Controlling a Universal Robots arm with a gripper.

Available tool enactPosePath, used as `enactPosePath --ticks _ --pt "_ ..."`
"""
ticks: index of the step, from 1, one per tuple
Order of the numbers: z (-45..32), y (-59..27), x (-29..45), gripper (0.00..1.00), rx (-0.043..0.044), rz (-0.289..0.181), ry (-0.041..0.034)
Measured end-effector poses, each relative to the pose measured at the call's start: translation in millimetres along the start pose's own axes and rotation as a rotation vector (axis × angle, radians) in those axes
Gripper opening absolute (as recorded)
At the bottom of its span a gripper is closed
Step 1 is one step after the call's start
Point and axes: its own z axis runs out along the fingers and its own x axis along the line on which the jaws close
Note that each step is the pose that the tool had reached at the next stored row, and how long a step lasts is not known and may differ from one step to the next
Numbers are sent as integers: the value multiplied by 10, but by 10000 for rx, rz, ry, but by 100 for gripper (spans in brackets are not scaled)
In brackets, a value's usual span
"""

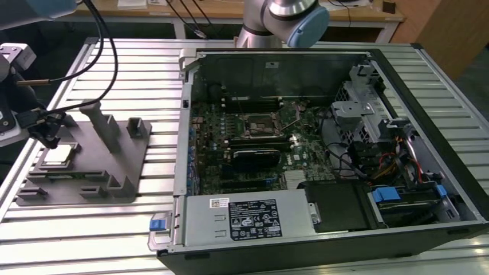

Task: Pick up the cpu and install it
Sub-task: 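Pick up the cpu and move it towards the insertion slot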

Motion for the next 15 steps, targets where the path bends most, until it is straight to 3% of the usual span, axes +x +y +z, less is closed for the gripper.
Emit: enactPosePath --ticks 15 --pt "146 -11 45 11 -3 1 10"
